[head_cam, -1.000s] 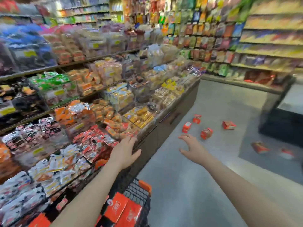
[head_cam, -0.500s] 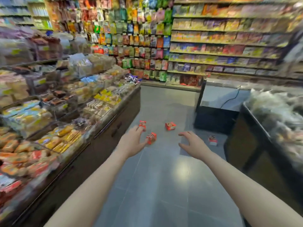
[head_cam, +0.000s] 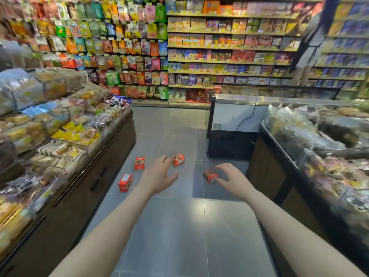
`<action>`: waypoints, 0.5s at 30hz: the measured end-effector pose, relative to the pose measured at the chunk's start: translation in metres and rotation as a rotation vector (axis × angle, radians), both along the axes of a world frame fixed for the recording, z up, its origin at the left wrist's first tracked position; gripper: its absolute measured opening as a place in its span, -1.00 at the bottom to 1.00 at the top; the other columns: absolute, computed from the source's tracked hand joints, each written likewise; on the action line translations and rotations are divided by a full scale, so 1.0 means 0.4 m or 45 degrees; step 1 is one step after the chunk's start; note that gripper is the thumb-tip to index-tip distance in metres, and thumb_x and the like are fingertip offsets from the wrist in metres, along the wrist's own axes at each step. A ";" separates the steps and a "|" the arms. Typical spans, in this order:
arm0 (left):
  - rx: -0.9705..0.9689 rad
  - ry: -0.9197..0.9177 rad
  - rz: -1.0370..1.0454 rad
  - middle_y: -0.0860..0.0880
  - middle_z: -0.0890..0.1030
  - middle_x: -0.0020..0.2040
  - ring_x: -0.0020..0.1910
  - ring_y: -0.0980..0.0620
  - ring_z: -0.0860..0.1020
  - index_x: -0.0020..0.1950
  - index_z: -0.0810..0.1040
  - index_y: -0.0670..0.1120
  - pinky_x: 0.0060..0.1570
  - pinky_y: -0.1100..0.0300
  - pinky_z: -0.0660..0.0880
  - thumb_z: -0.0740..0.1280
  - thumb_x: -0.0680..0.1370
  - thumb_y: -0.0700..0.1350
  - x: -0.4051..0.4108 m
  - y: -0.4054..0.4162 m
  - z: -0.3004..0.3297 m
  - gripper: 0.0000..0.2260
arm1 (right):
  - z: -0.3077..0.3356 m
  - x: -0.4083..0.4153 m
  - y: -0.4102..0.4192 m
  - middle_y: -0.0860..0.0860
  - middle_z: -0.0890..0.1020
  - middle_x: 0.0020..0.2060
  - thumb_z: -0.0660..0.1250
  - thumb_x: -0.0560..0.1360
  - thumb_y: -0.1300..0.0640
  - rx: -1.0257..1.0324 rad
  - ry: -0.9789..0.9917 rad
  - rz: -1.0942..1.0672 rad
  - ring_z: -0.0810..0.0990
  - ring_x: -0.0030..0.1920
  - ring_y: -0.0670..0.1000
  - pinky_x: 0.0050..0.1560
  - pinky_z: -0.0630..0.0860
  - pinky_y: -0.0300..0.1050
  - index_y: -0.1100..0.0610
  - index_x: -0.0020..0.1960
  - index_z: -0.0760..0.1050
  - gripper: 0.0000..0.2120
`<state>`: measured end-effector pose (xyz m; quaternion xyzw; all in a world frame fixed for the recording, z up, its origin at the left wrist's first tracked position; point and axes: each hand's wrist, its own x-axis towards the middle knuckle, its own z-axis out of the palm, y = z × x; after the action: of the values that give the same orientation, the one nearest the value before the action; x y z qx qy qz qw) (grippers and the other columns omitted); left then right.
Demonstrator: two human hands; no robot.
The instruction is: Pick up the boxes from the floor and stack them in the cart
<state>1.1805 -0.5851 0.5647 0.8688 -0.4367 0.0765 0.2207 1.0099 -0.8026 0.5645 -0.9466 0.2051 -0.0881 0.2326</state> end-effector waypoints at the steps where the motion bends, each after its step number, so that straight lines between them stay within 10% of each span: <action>1: 0.017 0.020 -0.019 -0.01 0.48 0.18 0.18 -0.02 0.47 0.29 0.44 -0.05 -0.04 0.12 0.44 0.24 0.48 0.17 0.042 -0.029 -0.015 -0.54 | -0.011 0.029 -0.027 -0.03 0.38 0.38 0.27 0.55 0.02 0.006 0.010 -0.010 0.37 0.34 0.01 0.34 0.34 -0.07 0.04 0.40 0.35 -0.56; 15: 0.218 0.210 -0.250 0.02 0.48 0.22 0.15 -0.03 0.51 0.29 0.43 -0.04 0.07 0.11 0.43 0.24 0.48 0.17 0.509 -0.452 -0.170 -0.54 | -0.125 0.403 -0.406 -0.02 0.41 0.37 0.28 0.55 0.05 0.144 0.127 -0.204 0.37 0.37 -0.03 0.36 0.27 -0.16 0.06 0.41 0.34 -0.56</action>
<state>1.3840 -0.7659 0.4968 0.8408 -0.5049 -0.0546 0.1873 1.1711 -0.9649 0.5145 -0.9157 0.2962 -0.0474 0.2674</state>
